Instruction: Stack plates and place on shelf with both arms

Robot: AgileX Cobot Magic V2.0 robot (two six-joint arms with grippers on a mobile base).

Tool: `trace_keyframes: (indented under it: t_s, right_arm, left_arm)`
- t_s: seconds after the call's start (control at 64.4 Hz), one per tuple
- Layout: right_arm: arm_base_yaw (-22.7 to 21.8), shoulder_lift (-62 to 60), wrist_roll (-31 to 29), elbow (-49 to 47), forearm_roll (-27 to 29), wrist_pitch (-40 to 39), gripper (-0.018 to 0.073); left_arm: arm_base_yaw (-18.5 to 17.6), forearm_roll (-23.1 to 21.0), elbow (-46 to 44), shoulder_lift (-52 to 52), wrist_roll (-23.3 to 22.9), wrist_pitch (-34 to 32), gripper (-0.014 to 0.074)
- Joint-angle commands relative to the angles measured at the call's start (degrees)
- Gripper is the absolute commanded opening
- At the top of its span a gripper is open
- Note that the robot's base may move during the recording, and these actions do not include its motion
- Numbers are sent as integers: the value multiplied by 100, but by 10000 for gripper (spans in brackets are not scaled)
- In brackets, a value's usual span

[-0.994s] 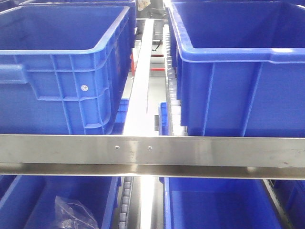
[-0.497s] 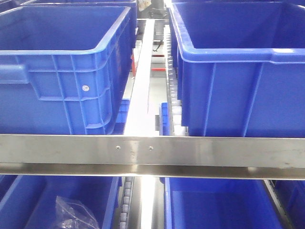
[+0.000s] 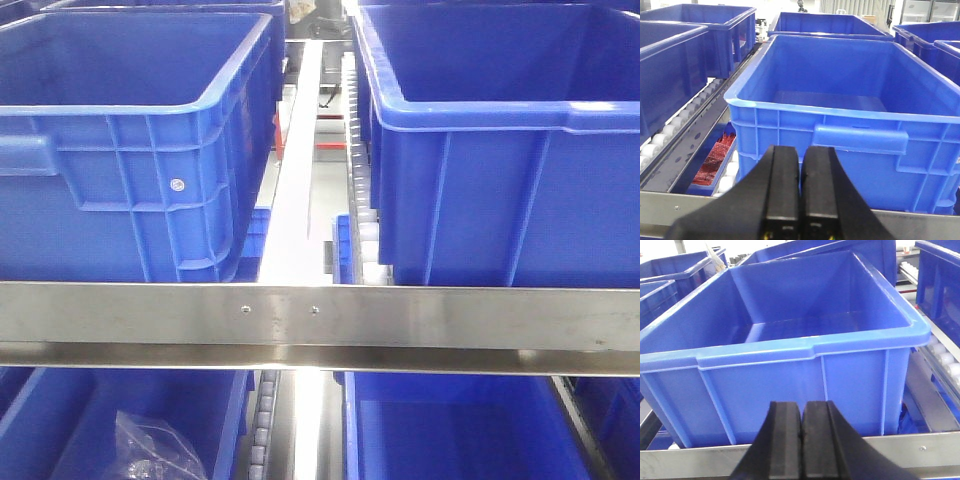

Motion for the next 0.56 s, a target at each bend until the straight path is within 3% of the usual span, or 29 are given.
trace_keyframes:
  t_s: [0.0,0.544]
  right_arm:
    - [-38,-103,-46,7,1,-514,20]
    - [-38,-103,-46,7,1,-514,20]
  left_arm:
    - [10,4,15,-134,-13,-424,85]
    - [10,4,15,-123,-13,-415,85]
